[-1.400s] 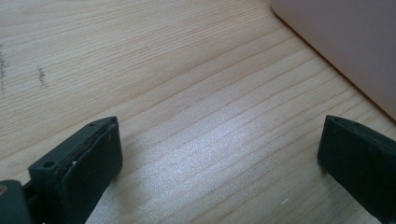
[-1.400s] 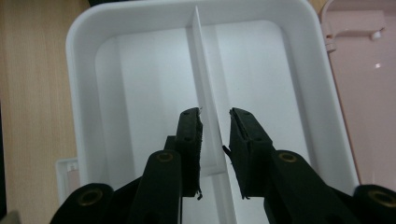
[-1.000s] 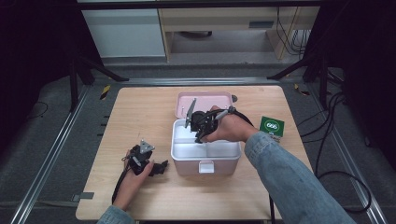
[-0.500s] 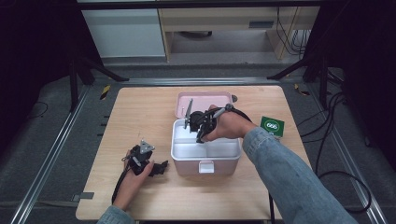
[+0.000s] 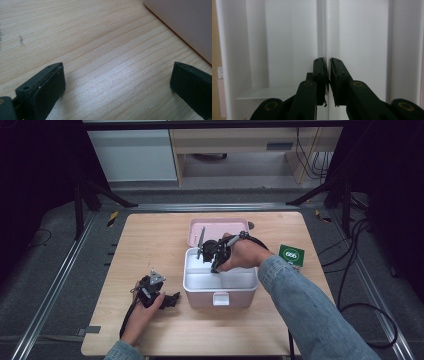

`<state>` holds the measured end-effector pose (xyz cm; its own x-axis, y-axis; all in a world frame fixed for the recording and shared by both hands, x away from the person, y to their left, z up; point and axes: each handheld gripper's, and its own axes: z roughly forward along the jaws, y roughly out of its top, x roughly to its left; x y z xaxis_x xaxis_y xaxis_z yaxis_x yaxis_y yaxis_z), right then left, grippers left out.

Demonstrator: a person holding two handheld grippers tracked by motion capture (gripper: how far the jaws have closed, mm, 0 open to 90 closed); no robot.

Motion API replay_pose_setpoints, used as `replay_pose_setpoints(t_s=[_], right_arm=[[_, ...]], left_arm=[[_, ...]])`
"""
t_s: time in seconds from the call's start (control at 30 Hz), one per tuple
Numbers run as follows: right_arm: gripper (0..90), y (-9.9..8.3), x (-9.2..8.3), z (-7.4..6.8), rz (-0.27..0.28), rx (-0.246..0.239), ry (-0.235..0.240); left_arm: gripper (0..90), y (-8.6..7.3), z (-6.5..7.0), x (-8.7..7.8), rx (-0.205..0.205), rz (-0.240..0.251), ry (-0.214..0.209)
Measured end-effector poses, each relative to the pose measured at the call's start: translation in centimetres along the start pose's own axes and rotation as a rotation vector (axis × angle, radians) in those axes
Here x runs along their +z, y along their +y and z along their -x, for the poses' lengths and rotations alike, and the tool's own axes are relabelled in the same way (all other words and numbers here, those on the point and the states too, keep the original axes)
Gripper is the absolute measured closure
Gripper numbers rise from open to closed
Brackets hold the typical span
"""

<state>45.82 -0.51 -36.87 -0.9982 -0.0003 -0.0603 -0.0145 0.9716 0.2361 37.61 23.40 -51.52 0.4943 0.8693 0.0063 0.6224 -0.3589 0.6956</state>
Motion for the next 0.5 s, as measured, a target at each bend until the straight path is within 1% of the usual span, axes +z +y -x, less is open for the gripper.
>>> replay_pose_setpoints(t_s=[0.07, 0.13, 0.27, 0.33, 0.5], right_arm=[[86.8, 0.0, 0.03, 0.02, 0.001, 0.003, 0.008], [87.7, 0.02, 0.02, -0.02, -0.004, -0.004, 0.009], [88.6, -0.1, 0.03, 0.05, 0.007, -0.009, 0.012], [88.8, -0.13, -0.01, 0.08, 0.007, -0.002, 0.018], [89.5, -0.24, -0.11, 0.16, 0.017, -0.01, 0.027]], left_arm=[[0.0, 0.0, 0.0, 0.0, 0.001, -0.001, 0.0], [0.0, 0.0, 0.0, 0.0, 0.001, -0.001, 0.0], [0.0, 0.0, 0.0, 0.0, 0.001, -0.001, 0.0], [0.0, 0.0, 0.0, 0.0, 0.001, 0.0, 0.0], [0.0, 0.0, 0.0, 0.0, 0.001, 0.0, 0.0]])
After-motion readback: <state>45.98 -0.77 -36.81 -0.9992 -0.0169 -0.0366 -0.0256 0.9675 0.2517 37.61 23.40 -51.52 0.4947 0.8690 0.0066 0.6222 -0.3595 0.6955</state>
